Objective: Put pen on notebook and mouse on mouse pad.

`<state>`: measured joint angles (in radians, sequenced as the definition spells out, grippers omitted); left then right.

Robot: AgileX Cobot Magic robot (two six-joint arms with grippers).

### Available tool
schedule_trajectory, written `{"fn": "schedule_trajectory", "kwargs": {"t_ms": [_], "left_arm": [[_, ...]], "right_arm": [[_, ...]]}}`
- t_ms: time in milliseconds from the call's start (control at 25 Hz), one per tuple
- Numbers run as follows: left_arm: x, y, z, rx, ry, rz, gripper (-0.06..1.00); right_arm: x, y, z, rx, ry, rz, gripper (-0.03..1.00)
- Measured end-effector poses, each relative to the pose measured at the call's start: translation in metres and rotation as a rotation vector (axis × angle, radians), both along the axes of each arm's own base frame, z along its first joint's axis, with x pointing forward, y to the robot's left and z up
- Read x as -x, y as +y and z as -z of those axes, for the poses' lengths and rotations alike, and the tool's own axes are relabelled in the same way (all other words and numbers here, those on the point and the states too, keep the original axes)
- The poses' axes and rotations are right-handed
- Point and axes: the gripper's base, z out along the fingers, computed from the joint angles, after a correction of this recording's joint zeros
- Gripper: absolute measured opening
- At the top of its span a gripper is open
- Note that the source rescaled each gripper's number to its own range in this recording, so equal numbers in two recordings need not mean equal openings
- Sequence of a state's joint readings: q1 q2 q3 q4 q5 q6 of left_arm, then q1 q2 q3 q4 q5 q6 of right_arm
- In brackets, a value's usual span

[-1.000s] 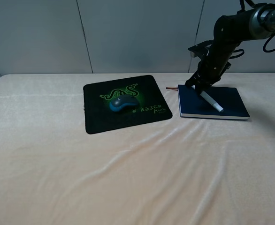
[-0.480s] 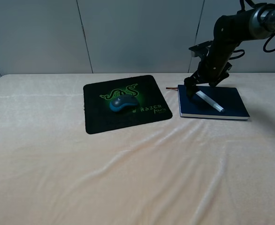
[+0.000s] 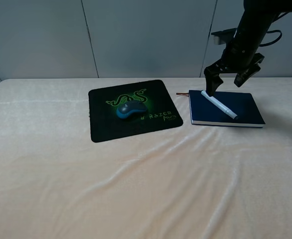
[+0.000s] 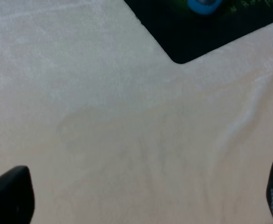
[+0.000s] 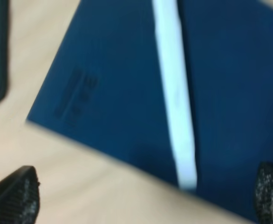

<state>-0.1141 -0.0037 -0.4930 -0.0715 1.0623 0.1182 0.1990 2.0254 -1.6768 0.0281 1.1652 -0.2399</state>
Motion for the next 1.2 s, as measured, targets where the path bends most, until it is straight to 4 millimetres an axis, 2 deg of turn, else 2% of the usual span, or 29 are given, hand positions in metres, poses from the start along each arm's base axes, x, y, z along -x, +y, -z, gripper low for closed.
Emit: {"fn": "schedule_trajectory", "kwargs": {"t_ms": [320,480,600,960,1200], "left_arm": [[0.0,0.0,0.0,0.0,0.0,0.0,1.0],[0.0,0.0,0.0,0.0,0.0,0.0,1.0],[0.0,0.0,0.0,0.0,0.0,0.0,1.0],[0.0,0.0,0.0,0.0,0.0,0.0,1.0],[0.0,0.0,0.0,0.0,0.0,0.0,1.0]], "right_arm": [[0.031,-0.005,-0.073,-0.065,-0.119,0.104,1.0],[0.065,-0.01,-0.103,-0.108,-0.169,0.138,1.0],[0.101,-0.016,-0.117,-0.126,-0.184,0.146,1.0],[0.227,-0.041,-0.149,-0.188,-0.333,0.171,1.0],[0.299,-0.055,-0.148,-0.248,-0.454,0.218,1.0]]}}
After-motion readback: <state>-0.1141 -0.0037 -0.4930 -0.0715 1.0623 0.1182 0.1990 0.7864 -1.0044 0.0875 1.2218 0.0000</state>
